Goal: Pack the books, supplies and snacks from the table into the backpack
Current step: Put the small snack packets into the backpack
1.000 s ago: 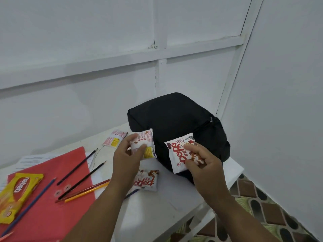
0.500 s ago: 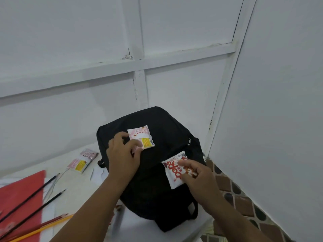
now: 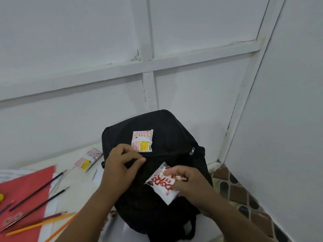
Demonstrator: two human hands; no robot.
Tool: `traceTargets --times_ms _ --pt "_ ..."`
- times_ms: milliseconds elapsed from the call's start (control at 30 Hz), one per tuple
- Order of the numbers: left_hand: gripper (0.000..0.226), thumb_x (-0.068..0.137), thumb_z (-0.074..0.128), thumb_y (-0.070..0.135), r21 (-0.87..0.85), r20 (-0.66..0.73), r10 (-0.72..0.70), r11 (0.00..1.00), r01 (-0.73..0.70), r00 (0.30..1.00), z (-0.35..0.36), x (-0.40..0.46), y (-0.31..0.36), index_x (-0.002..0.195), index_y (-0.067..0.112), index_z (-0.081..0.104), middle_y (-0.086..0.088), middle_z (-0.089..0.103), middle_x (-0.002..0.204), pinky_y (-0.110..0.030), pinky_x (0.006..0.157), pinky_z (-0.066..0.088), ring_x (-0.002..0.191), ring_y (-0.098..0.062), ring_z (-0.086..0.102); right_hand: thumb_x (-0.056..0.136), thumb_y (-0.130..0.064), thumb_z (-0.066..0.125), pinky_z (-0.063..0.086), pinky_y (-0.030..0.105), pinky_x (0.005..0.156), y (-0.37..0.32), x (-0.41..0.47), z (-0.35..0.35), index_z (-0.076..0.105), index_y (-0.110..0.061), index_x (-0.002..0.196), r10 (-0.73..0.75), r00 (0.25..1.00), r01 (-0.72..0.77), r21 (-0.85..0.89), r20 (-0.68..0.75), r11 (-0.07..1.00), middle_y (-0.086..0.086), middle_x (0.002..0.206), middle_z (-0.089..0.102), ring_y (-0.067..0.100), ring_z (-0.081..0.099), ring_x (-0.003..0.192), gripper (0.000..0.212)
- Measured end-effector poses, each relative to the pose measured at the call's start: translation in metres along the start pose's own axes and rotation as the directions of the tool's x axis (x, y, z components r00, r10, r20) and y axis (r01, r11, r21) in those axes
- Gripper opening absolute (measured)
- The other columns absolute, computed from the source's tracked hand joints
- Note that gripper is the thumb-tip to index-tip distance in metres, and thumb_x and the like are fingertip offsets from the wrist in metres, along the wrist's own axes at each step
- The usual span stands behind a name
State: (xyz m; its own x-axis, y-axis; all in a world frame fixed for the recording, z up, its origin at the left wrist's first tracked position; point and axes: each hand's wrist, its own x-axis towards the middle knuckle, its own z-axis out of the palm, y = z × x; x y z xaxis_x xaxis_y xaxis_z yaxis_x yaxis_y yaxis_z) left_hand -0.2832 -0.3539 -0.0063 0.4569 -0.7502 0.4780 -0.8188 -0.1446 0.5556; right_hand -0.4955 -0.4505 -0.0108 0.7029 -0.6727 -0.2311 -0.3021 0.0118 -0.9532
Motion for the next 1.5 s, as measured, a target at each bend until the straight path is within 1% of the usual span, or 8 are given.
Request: traceTargets --times_ms 233,500,600,767,1033,1233,1367,1500 --pt "0.008 0.086 0.074 0.024 -0.150 -0.049 -0.125 0.982 0.117 0.991 -0.009 0.010 0.021 0.092 0.027 0.077 0.017 0.074 0.089 -0.021 0.080 0.054 0.087 0.000 0.068 0.087 -0.013 0.073 0.054 0.032 0.097 0.000 0.035 0.017 0.053 -0.045 0.118 -0.136 0.991 0.137 0.150 -0.016 0.979 -0.012 0.121 0.063 0.007 0.062 0.113 0.048" --pt "0.016 0.088 0.073 0.021 -0.280 -0.030 -0.352 0.901 0.330 0.935 -0.022 0.028 0.028 0.074 0.028 0.075 0.012 0.073 0.073 -0.023 0.069 0.049 0.073 -0.008 0.068 0.090 -0.011 0.069 0.056 0.017 0.069 -0.006 0.050 0.040 0.061 -0.027 0.088 -0.400 0.862 0.341 -0.228 -0.312 0.912 -0.012 0.079 0.069 0.001 0.068 0.076 0.018" --pt "0.018 0.087 0.074 0.021 -0.300 -0.042 -0.366 0.892 0.338 0.930 -0.024 0.030 0.032 0.071 0.027 0.074 0.008 0.072 0.069 -0.022 0.065 0.046 0.067 -0.008 0.066 0.090 -0.014 0.067 0.034 -0.003 0.090 -0.011 0.055 0.044 0.068 -0.021 0.122 -0.480 0.863 0.393 -0.388 -0.158 0.834 -0.023 0.115 0.060 -0.010 0.056 0.100 0.033" --pt "0.018 0.088 0.073 0.020 -0.318 -0.014 -0.381 0.878 0.357 0.924 -0.026 0.030 0.033 0.071 0.028 0.074 0.009 0.072 0.070 -0.026 0.067 0.051 0.070 -0.010 0.068 0.096 -0.015 0.054 0.013 0.004 0.105 -0.009 0.055 0.039 0.033 -0.029 0.153 -0.434 0.890 0.443 -0.497 0.142 0.746 -0.018 0.159 0.029 0.010 0.035 0.135 0.063" --pt "0.016 0.090 0.071 0.022 -0.334 0.028 -0.432 0.846 0.416 0.901 -0.021 0.033 0.028 0.075 0.024 0.076 0.005 0.073 0.076 -0.032 0.076 0.055 0.078 -0.016 0.069 0.085 0.001 0.060 0.050 0.010 0.078 -0.061 0.073 0.008 0.075 -0.013 0.094 -0.767 0.602 0.642 -0.437 -0.221 0.630 -0.006 0.093 0.073 0.002 0.065 0.086 0.022" --pt "0.015 0.090 0.070 0.022 -0.330 0.095 -0.440 0.832 0.445 0.893 -0.017 0.028 0.025 0.077 0.024 0.078 0.003 0.075 0.076 -0.033 0.079 0.057 0.078 -0.014 0.070 0.095 -0.024 0.060 0.042 0.011 0.075 -0.090 0.134 0.005 0.070 -0.024 0.118 -0.329 0.939 0.336 -0.478 0.101 0.812 -0.018 0.097 0.065 0.000 0.059 0.090 0.025" --pt "0.013 0.090 0.071 0.023 -0.304 0.096 -0.447 0.838 0.453 0.890 -0.014 0.028 0.023 0.079 0.026 0.078 0.007 0.074 0.077 -0.029 0.077 0.056 0.079 -0.011 0.069 0.086 -0.041 0.071 0.047 0.031 0.101 -0.079 0.150 0.019 0.061 -0.031 0.134 -0.212 0.964 0.266 -0.572 0.160 0.776 -0.005 0.132 0.064 0.015 0.062 0.114 0.051" --pt "0.014 0.091 0.070 0.023 -0.315 0.105 -0.447 0.833 0.456 0.888 -0.013 0.030 0.021 0.079 0.025 0.077 0.006 0.074 0.076 -0.031 0.078 0.057 0.079 -0.012 0.070 0.082 -0.023 0.078 0.053 0.035 0.097 -0.067 0.152 0.017 0.068 -0.026 0.126 -0.270 0.963 0.258 -0.310 0.006 0.915 -0.001 0.124 0.067 0.013 0.065 0.106 0.046"
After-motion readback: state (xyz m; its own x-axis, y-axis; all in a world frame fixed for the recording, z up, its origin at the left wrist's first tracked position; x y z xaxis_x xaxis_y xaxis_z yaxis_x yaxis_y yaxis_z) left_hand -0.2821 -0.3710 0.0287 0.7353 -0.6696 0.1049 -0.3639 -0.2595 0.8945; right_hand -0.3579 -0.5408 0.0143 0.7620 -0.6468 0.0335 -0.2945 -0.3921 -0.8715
